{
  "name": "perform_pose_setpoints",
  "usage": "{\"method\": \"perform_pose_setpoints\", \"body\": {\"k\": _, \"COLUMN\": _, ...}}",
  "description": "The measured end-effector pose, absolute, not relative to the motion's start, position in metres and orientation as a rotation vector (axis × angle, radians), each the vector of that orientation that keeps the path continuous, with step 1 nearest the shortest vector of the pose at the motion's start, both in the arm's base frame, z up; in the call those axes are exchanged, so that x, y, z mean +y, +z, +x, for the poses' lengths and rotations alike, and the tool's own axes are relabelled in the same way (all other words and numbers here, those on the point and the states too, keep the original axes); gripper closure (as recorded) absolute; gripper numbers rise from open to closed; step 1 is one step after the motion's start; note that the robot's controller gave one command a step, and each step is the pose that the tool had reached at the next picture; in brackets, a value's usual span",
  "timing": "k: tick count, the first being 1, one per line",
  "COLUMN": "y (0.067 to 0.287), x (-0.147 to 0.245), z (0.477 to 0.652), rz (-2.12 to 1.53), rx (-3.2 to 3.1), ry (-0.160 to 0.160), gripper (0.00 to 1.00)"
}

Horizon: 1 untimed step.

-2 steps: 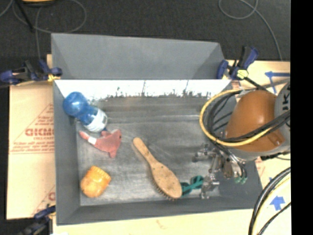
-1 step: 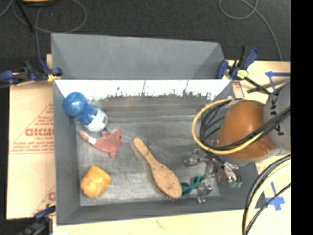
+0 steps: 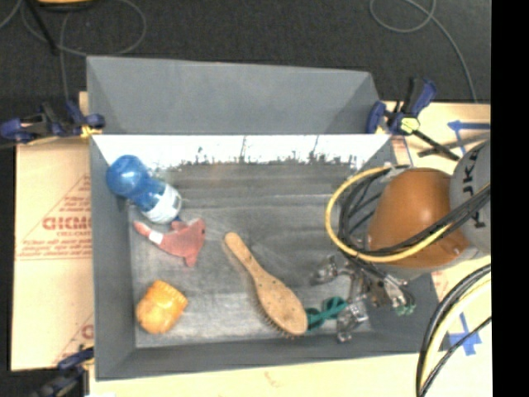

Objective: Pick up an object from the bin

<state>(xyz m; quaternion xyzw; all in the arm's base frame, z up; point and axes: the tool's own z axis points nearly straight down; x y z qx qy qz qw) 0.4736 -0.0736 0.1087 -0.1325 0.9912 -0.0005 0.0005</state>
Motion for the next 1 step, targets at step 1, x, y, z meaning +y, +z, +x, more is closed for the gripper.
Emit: {"method": "perform_pose_setpoints", "body": {"k": 1, "y": 0.1022, "x": -0.0929, "z": 0.4814, "rz": -0.42, "rx": 3.112, "ry": -0.002, "gripper": 0.0}}
